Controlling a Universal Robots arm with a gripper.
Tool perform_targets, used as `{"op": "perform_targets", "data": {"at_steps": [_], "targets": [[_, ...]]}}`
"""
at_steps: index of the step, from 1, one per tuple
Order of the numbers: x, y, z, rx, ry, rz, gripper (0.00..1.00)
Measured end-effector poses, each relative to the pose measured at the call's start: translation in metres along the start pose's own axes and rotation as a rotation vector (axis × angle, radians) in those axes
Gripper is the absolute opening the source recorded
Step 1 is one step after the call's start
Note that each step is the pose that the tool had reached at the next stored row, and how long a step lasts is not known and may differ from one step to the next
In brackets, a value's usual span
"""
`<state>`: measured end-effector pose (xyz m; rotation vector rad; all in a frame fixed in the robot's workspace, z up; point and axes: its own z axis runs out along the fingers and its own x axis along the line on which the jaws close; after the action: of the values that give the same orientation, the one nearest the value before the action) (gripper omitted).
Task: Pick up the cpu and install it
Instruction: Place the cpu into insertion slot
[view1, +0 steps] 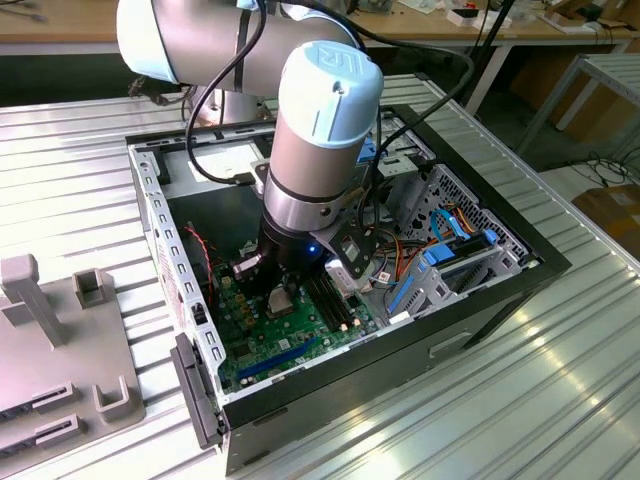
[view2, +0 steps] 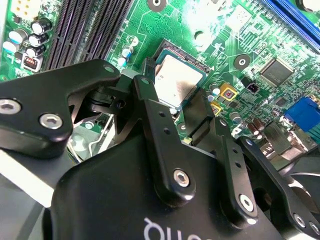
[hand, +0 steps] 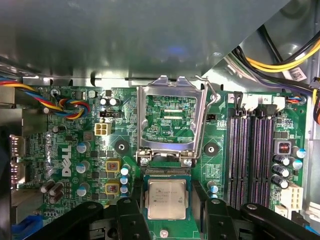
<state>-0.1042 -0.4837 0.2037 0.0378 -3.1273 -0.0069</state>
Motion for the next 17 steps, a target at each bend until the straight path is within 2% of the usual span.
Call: {"op": "perform_targets", "data": {"at_steps": [1,2,17], "targets": [[0.0011,0.0000,0.0028,-0.0002,0.0001,0.003,0.47],[0.0010,0.0000,0.0053,-0.0004,0.0000,0.024,0.47],[0.0010,-0.0002,0.0057,-0.0019,0.0000,0.025,0.47]]}}
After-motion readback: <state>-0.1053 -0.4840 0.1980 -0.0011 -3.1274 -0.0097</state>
